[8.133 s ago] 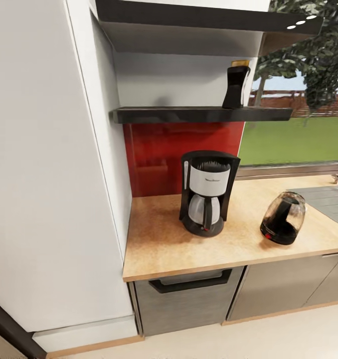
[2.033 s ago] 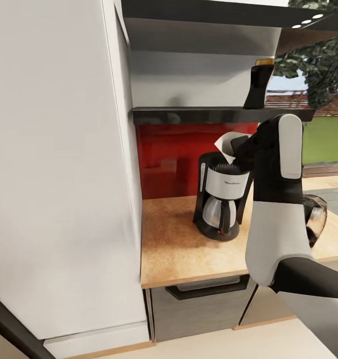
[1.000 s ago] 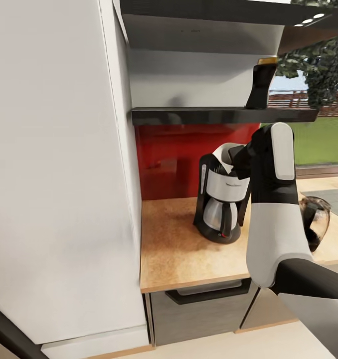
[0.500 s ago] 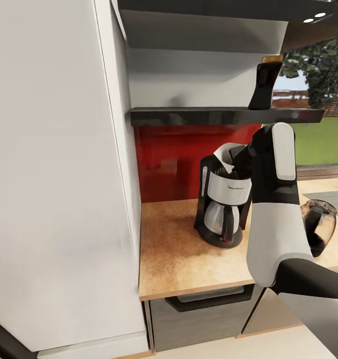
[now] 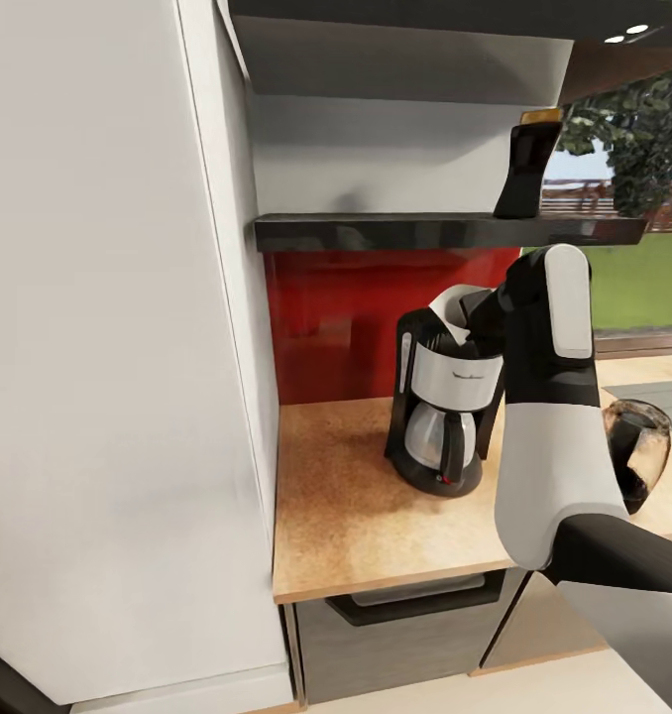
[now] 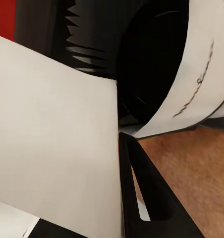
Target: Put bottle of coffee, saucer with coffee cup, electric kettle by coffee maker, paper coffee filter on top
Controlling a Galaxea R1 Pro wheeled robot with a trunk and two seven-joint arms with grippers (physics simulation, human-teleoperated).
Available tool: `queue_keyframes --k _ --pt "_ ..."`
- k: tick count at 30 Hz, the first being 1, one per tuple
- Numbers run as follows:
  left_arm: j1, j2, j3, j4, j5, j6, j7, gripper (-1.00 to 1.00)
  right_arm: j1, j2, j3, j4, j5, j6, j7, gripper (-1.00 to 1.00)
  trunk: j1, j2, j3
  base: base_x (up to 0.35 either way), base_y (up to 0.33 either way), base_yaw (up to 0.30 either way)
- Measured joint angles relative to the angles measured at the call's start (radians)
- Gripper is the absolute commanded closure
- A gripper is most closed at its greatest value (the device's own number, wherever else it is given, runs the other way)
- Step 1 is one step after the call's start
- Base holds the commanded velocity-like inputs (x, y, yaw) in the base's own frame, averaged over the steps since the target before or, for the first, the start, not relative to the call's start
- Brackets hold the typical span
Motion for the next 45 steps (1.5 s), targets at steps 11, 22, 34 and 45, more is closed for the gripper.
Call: queue_keyframes --k 11,22,34,45 --pt "0.0 0.0 0.001 0.0 0.0 0.001 0.0 -1.0 0.0 -0.007 -0.001 0.002 0.0 0.0 0.0 1.0 0.0 0.0 0.0 0.002 -0.001 0.0" --pt "0.0 0.0 0.001 0.0 0.0 0.0 0.0 -1.0 0.009 -0.019 -0.039 0.004 0.0 0.0 0.0 1.0 0.0 0.0 0.0 0.0 -0.022 0.0" --pt "0.0 0.0 0.001 0.0 0.0 0.0 0.0 -1.0 0.011 -0.026 -0.047 0.005 0.001 0.0 0.0 1.0 0.0 0.0 0.0 0.0 -0.001 0.0" --pt "-0.006 -0.006 -0.004 -0.006 -0.005 0.002 -0.001 -1.0 0.016 -0.019 -0.04 0.001 -0.004 -0.002 0.005 1.0 0.0 0.0 0.0 0.0 0.0 0.0"
